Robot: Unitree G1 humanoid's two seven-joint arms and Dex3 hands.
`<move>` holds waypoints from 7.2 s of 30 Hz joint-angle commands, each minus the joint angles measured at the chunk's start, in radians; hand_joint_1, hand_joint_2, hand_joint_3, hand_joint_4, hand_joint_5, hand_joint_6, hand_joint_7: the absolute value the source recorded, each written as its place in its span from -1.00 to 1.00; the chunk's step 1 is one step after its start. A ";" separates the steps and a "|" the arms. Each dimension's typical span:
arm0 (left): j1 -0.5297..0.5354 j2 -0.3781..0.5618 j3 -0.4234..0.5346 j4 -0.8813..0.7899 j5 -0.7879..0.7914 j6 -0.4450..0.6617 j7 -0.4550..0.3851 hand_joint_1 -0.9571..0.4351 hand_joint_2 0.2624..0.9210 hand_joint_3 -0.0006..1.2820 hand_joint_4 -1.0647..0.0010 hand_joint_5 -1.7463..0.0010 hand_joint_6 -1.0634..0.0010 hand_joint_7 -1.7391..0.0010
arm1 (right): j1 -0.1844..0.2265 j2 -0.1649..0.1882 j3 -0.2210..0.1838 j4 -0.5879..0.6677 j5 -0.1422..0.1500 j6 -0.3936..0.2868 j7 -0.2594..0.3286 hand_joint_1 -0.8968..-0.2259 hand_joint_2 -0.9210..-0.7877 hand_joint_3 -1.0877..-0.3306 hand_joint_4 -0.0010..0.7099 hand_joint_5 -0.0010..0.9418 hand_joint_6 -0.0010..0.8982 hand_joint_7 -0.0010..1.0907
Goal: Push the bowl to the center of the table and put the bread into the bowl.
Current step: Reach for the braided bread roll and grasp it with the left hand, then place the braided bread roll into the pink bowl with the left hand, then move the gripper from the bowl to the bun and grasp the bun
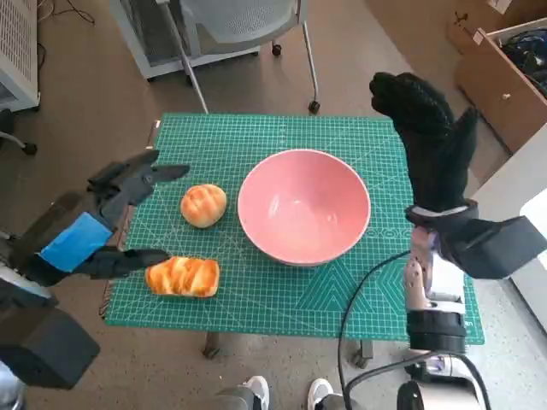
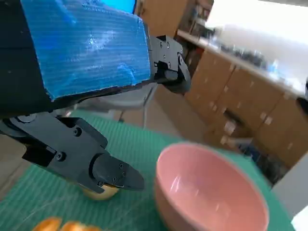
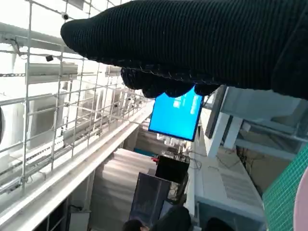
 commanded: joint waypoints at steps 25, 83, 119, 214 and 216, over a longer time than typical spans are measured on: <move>0.097 0.053 -0.179 0.107 0.113 0.035 -0.109 0.11 0.51 -0.99 0.54 1.00 0.27 0.91 | -0.038 0.020 -0.007 0.085 0.050 0.007 0.045 0.05 -1.00 0.31 -0.07 -0.99 -0.59 -0.23; -0.055 -0.047 -0.286 0.232 0.360 -0.068 0.095 0.38 0.96 -0.94 -0.40 -0.30 -0.29 -0.24 | -0.005 0.036 -0.020 0.056 0.077 0.023 0.070 0.07 -1.00 0.35 -0.06 -1.00 -0.55 -0.27; -0.602 -0.345 -0.518 0.528 0.414 -0.141 0.222 0.38 0.95 -0.98 -0.49 -0.19 -0.33 -0.27 | 0.032 0.024 -0.032 0.016 0.073 0.028 0.067 0.13 -1.00 0.35 -0.04 -0.99 -0.53 -0.27; -0.580 -0.084 -0.358 0.843 0.284 -0.032 0.028 -0.05 0.56 -1.00 0.98 1.00 0.60 0.93 | 0.032 0.004 -0.040 0.020 0.094 0.044 0.089 0.08 -1.00 0.34 -0.06 -0.99 -0.53 -0.22; -0.587 -0.086 -0.375 0.864 0.291 -0.030 0.022 -0.05 0.54 -1.00 0.98 1.00 0.60 0.94 | 0.031 0.003 -0.042 0.020 0.093 0.045 0.091 0.08 -1.00 0.34 -0.06 -0.99 -0.53 -0.22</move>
